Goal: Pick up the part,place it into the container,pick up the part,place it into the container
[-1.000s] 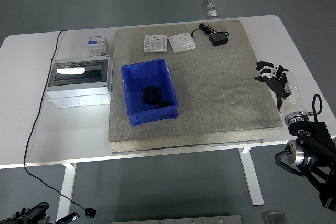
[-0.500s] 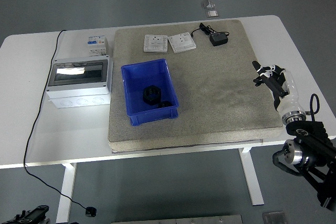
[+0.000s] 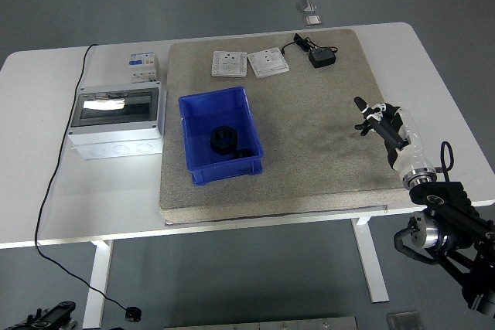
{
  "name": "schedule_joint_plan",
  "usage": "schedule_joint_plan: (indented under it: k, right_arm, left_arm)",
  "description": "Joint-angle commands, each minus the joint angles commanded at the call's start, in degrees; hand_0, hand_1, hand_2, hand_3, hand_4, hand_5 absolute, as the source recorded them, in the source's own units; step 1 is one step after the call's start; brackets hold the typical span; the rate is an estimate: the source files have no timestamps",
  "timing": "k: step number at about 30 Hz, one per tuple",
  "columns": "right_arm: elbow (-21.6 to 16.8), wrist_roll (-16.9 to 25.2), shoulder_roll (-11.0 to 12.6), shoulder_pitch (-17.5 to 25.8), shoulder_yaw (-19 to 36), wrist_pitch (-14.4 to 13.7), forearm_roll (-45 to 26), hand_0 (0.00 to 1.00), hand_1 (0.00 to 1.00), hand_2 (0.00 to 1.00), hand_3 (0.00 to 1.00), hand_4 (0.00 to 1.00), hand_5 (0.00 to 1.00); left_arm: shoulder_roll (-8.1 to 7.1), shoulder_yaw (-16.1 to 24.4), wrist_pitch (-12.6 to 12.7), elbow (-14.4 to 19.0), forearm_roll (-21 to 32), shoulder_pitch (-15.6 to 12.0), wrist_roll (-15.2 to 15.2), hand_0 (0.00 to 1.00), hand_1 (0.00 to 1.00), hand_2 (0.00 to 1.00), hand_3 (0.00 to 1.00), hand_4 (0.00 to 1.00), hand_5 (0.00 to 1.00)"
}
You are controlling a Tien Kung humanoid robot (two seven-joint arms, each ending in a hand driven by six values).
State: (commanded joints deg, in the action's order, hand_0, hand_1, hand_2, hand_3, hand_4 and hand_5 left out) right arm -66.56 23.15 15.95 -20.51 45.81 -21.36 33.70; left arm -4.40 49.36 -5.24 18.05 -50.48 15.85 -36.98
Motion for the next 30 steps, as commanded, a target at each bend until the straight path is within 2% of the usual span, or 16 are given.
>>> schedule_joint_plan:
  k: [1, 6, 7, 12, 13, 18, 19, 24, 25, 30]
  right_arm:
    - [0.0, -0.1, 0.0, 0.0, -0.1, 0.2, 0.0, 0.478, 0.172, 0.206, 0.224, 0.998, 0.663]
    - [-0.4, -0.5, -0.1, 0.0, -0.3, 1.4, 0.1, 0.478, 0.172, 0.206, 0.224, 0.998, 0.663]
    - [-0.4, -0.5, -0.2, 0.0, -0.4, 1.5, 0.2, 0.337, 0.157, 0.192, 0.209, 0.997, 0.731]
    - [-0.4, -0.6, -0.2, -0.1, -0.8, 2.0, 0.0, 0.337, 0.157, 0.192, 0.209, 0.997, 0.731]
    - [-0.4, -0.6, -0.2, -0.2, -0.9, 2.1, 0.0, 0.234, 0.142, 0.196, 0.217, 0.996, 0.741]
    - [-0.3, -0.7, -0.1, -0.2, -1.5, 2.8, 0.8, 0.234, 0.142, 0.196, 0.217, 0.996, 0.741]
    - [-0.4, -0.8, -0.1, -0.2, -1.6, 2.9, 1.2, 0.134, 0.163, 0.289, 0.303, 0.998, 0.756]
    - [-0.8, -1.7, 0.1, -0.4, -2.1, 3.8, 4.5, 0.134, 0.163, 0.289, 0.303, 0.998, 0.756]
    - [-0.9, -1.9, 0.1, -0.5, -2.2, 3.9, 5.0, 0.089, 0.216, 0.616, 0.539, 0.998, 0.813]
    - [-1.2, -2.0, 0.4, -0.4, -2.2, 4.1, 5.9, 0.089, 0.216, 0.616, 0.539, 0.998, 0.813]
  left_arm:
    - [0.01, 0.1, 0.0, 0.0, -0.1, 0.0, 0.0, 0.697, 0.667, 0.680, 0.666, 0.742, 0.725]
    - [0.07, 0.5, 0.1, 0.1, -0.4, 0.0, 0.0, 0.697, 0.667, 0.680, 0.666, 0.742, 0.725]
    - [0.08, 0.5, 0.2, 0.1, -0.4, 0.0, 0.0, 0.700, 0.670, 0.679, 0.664, 0.741, 0.726]
    - [0.08, 0.4, 0.3, 0.2, -0.3, 0.0, 0.0, 0.700, 0.670, 0.679, 0.664, 0.741, 0.726]
    - [0.08, 0.3, 0.4, 0.2, -0.2, 0.0, 0.0, 0.701, 0.673, 0.680, 0.671, 0.746, 0.735]
    - [0.12, 0.2, 0.6, 0.2, -0.1, 0.0, 0.0, 0.701, 0.673, 0.680, 0.671, 0.746, 0.735]
    - [0.13, 0.2, 0.6, 0.2, -0.1, 0.0, 0.0, 0.702, 0.669, 0.680, 0.678, 0.760, 0.748]
    - [0.16, 0.3, 0.8, 0.2, -0.5, 0.1, 0.0, 0.702, 0.669, 0.680, 0.678, 0.760, 0.748]
    - [0.17, 0.3, 0.8, 0.2, -0.6, 0.1, 0.0, 0.703, 0.672, 0.678, 0.676, 0.762, 0.747]
    - [0.27, -0.5, 1.6, -0.1, 0.2, 0.3, 0.0, 0.703, 0.672, 0.678, 0.676, 0.762, 0.747]
